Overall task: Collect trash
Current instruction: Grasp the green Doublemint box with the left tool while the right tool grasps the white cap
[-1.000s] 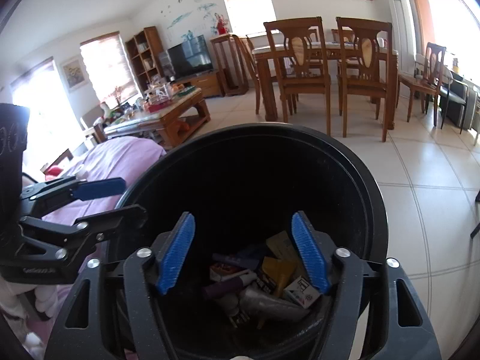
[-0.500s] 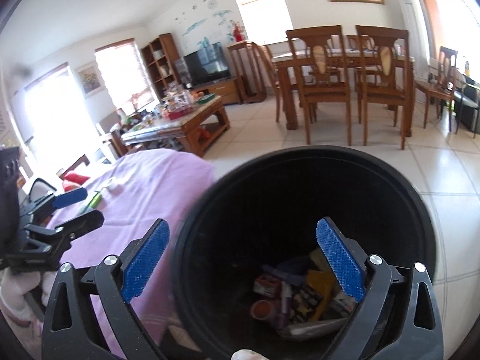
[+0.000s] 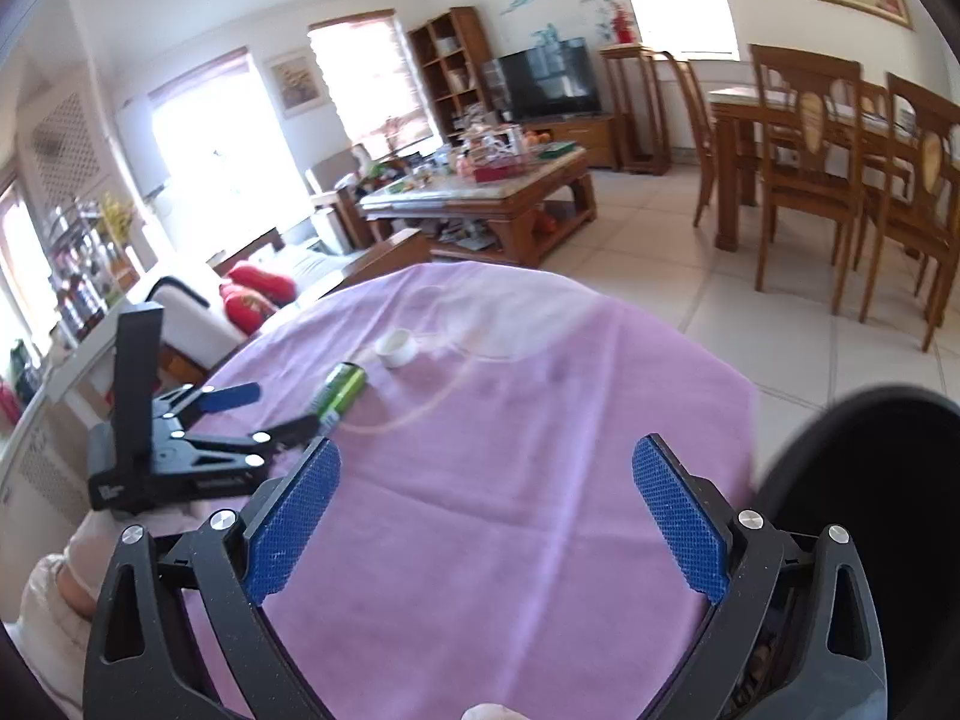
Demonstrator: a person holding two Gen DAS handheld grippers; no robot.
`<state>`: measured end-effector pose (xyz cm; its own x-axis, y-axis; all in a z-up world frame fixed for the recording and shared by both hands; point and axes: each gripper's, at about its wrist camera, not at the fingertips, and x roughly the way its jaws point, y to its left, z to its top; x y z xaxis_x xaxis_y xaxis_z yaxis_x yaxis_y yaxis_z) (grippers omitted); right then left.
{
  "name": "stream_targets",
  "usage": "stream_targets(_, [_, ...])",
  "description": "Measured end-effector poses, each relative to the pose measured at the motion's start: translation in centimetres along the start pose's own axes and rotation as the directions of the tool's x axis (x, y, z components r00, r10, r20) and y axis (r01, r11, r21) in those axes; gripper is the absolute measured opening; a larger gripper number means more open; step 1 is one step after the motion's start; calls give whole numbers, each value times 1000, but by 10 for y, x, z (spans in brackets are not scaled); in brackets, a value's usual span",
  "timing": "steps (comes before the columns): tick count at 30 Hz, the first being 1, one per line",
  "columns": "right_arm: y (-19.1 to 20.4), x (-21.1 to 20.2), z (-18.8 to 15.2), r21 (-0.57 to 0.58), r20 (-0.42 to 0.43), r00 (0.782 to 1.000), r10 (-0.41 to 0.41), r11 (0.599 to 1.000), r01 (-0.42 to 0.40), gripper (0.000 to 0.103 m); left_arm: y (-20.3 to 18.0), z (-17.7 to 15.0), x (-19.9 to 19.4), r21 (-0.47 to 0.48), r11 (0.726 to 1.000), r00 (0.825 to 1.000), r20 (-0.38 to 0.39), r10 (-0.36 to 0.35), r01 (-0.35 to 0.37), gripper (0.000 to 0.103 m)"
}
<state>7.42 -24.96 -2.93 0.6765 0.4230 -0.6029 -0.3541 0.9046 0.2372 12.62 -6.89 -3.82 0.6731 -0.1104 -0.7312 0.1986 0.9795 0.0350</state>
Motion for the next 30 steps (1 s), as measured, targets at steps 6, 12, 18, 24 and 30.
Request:
stream_targets(6, [33, 45, 29, -67, -63, 998, 12, 998, -17, 88, 15, -4, 16, -32, 999, 999, -44, -28, 27, 82])
stream_targets(12, [57, 101, 53, -115, -134, 991, -7, 993, -9, 76, 21, -12, 21, -13, 999, 998, -54, -38, 38, 52])
stream_targets(18, [73, 157, 58, -179, -194, 980, -44, 984, 9, 63, 47, -14, 17, -95, 994, 999, -21, -48, 46, 31])
stream_targets(24, [83, 202, 58, -212, -239, 967, -88, 977, 36, 58, 66, -18, 5, -138, 990, 1000, 22, -19, 22, 31])
stream_targets(30, [95, 234, 54, -250, -269, 954, -129, 966, 60, 57, 73, -19, 4, -156, 987, 999, 31, -22, 27, 31])
